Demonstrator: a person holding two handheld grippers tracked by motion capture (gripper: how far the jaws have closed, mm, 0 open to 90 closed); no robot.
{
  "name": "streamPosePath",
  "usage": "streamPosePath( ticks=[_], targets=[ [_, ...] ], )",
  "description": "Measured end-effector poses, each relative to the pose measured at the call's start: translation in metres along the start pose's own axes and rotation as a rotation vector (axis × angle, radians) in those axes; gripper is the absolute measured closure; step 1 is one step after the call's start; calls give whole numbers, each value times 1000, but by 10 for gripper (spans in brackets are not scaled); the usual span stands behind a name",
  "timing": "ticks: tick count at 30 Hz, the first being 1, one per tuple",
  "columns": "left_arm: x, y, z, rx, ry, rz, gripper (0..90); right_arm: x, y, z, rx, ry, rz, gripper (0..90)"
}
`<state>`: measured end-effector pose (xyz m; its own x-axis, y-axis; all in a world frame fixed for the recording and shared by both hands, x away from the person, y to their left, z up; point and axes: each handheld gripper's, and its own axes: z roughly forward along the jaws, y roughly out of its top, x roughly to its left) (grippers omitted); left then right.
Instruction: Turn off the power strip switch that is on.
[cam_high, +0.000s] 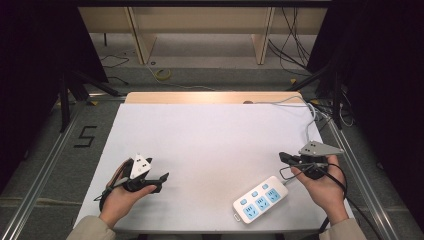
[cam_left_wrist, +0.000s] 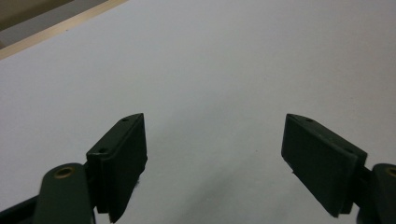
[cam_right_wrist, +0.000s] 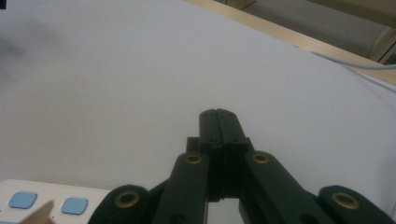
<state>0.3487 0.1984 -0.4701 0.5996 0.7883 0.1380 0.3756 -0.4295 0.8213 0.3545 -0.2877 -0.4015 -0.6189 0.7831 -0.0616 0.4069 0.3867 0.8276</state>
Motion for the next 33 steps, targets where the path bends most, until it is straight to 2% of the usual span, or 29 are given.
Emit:
streamPosePath(
  ticks=[16, 25, 33],
  targets=[
    [0, 0, 0, -6, 2, -6, 221, 5, 15, 2, 100, 27, 25, 900],
    [0, 0, 0, -6, 1, -5, 221, 9, 20, 7, 166, 47, 26, 900],
    [0, 0, 0, -5, 2, -3, 221, 13, 23, 9, 203, 60, 26, 900]
  ],
)
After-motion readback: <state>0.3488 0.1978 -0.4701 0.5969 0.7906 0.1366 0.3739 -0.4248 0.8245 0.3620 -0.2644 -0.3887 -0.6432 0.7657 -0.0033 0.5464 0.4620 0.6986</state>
